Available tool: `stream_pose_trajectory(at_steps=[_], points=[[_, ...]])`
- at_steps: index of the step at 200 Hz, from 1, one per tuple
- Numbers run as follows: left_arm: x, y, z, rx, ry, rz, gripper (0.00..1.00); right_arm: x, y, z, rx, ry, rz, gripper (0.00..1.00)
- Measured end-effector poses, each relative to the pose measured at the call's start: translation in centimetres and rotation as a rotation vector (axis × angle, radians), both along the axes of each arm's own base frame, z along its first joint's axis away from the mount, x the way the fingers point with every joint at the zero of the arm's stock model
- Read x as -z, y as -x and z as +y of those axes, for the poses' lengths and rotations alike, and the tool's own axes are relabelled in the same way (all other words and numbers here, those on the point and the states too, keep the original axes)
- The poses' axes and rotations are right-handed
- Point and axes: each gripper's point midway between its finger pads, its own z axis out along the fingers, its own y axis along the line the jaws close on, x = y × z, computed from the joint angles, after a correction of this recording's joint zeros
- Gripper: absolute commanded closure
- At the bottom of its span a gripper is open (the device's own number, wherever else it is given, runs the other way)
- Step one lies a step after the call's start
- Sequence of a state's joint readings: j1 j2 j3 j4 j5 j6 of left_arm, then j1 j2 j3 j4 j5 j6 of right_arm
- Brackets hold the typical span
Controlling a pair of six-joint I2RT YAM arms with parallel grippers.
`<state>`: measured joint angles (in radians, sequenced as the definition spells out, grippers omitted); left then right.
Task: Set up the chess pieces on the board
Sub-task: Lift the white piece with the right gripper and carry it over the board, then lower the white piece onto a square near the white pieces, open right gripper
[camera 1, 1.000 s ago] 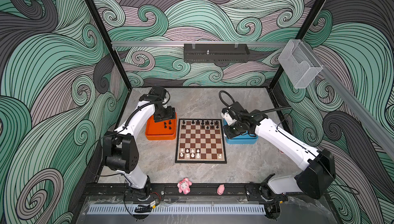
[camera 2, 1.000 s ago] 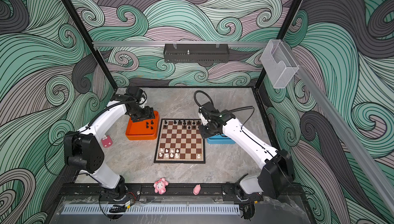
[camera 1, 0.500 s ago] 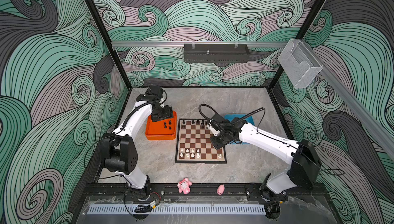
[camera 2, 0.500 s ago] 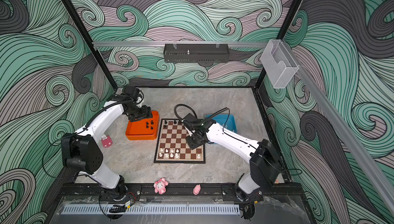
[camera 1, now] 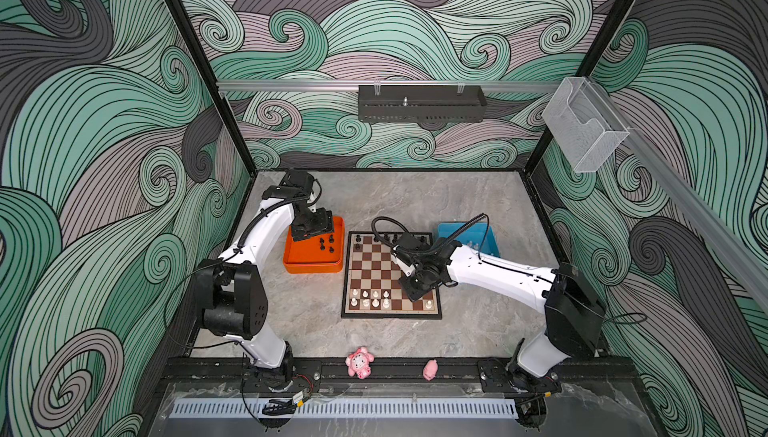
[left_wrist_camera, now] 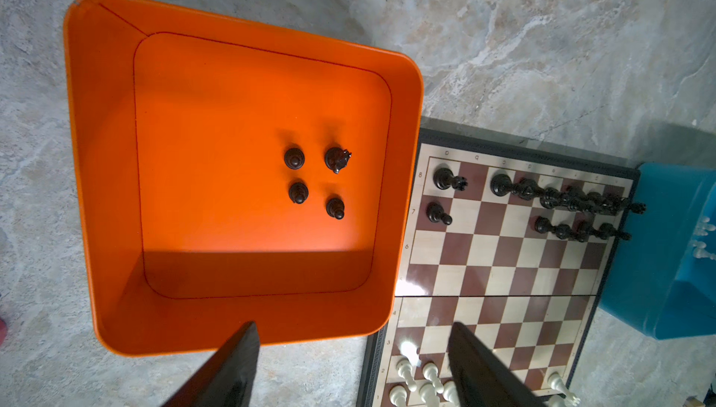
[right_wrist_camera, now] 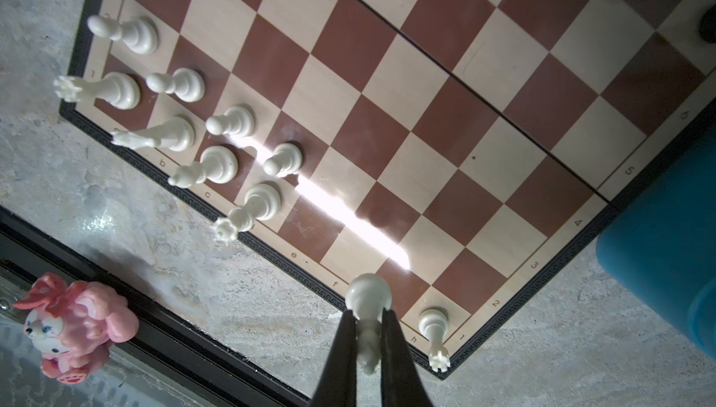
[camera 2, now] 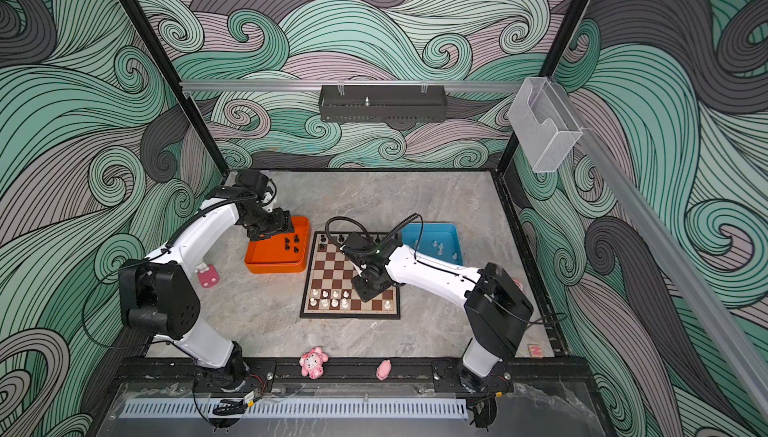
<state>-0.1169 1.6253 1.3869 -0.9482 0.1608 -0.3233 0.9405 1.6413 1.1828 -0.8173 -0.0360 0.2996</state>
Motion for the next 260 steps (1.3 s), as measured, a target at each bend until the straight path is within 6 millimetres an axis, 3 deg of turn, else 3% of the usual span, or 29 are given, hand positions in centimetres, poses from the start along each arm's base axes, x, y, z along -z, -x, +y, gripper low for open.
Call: stream_pose_trajectory(at_steps=[92, 260], points=[[0.0, 0.0, 0.0, -0.001, 0.012, 0.003, 0.21, 2.6, 1.4, 0.3, -0.031, 0.046, 0.066, 0.9], [0.0, 0.1, -0.1, -0.001, 0.029, 0.005, 0.21, 3.4, 1.5, 0.4, -0.033, 0.055, 0.079, 0.89]])
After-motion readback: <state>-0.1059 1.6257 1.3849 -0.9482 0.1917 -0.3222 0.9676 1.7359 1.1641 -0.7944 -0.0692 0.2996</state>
